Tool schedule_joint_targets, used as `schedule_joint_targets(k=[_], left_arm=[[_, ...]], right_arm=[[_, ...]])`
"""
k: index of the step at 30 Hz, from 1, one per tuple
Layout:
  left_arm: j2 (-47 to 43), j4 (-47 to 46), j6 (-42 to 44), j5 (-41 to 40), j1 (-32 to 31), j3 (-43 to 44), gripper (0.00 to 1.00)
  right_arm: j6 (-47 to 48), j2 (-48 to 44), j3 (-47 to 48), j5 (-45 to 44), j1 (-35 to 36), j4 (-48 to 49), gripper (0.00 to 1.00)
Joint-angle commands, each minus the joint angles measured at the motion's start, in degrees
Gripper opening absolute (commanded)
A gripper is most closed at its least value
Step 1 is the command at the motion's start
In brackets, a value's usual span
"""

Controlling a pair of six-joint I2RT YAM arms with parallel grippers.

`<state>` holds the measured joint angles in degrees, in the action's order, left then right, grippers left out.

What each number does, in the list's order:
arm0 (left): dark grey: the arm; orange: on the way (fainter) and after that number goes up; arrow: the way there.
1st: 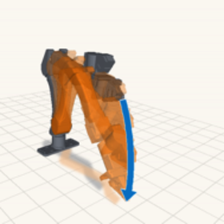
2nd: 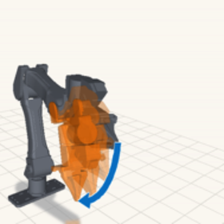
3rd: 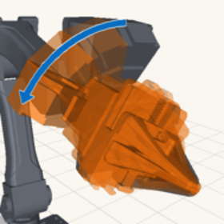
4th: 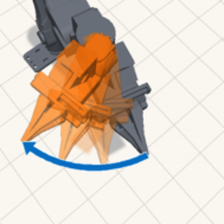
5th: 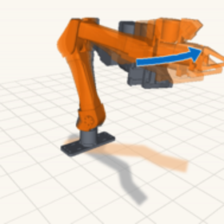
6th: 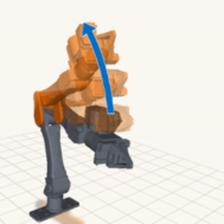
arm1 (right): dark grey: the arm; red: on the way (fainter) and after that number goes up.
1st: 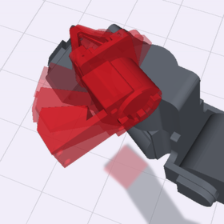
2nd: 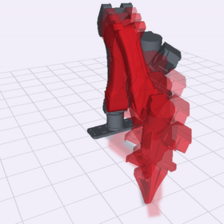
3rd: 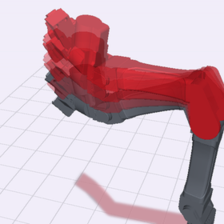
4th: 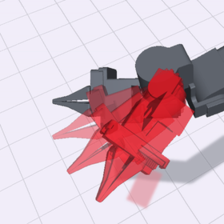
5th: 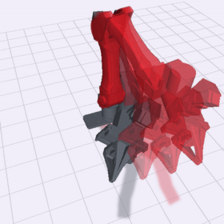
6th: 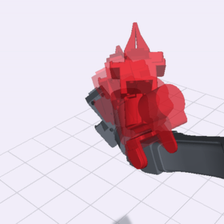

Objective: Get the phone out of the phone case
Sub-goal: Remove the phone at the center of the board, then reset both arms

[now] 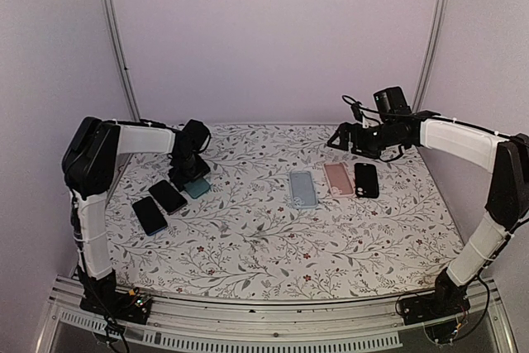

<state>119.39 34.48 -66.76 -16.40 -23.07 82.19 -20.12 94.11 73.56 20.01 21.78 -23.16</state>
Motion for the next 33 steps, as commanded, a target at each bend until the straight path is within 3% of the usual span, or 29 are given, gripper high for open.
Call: schedule_joint_targets(k=[1,12,25,31,33], left_arm=[[0.01,2.01,0.77,0.23,1.42,-2.47,0.73],[-0.77,1.93,1.92,0.02,1.44,-1.49,0.99],[-3.19,3.12,10.03,-2.47,-1.51,6.13,0.99],[-6.13,2.93,12.78,-3.90,-2.62,5.80,0.99],[-7.87,0.16,17.28,-3.04,-2.96,4.50,0.99]], right_arm=[[-0.50,0.75,1.33,-0.92,0.75,-0.46,0.99],[-0.67,0.65,1.28,-1.62,1.30,-0.59,0.99],[-0.58,-0.47,1.15,-4.17,1.34,-0.67,0.99],[-0.10,-1.53,0.90,-6.42,1.34,-0.16,0.99],[-0.01,-2.17,0.68,-8.98,1.34,0.10,0.99]])
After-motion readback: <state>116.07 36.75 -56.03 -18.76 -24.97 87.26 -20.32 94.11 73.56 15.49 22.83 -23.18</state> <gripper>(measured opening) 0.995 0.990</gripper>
